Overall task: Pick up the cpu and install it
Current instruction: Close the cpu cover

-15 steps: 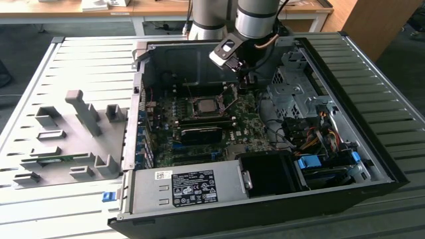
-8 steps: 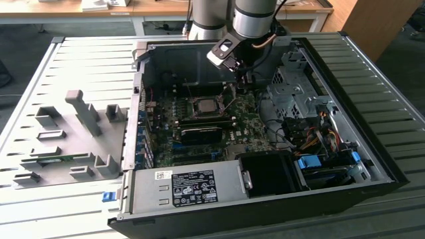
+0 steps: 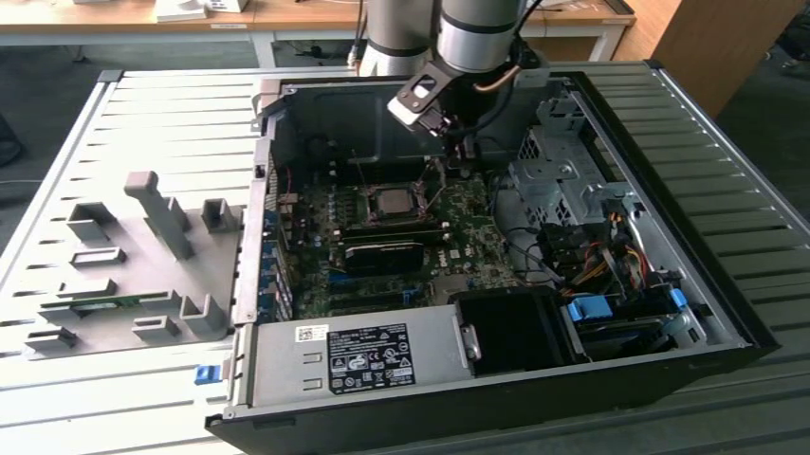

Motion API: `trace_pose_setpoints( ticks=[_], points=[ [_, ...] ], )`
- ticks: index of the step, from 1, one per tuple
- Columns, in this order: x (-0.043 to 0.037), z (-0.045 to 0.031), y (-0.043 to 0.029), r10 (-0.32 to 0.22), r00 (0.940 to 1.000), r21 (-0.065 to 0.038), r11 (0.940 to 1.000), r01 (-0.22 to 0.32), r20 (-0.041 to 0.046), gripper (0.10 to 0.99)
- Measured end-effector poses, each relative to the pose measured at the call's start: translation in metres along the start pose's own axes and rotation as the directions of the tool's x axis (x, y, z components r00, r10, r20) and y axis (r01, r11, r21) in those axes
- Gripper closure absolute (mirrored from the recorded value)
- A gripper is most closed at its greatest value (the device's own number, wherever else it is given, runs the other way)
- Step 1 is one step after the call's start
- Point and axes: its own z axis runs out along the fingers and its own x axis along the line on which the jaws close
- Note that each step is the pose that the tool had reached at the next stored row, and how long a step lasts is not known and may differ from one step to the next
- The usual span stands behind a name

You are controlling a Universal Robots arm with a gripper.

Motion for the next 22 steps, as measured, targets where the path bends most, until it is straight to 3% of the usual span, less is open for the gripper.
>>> trace_pose_setpoints(
  ticks=[22],
  points=[
    [0.0000, 0.0010, -0.0069, 0.000, 1.0000, 0.000, 1.0000, 0.000, 0.0000, 0.980]
  ],
)
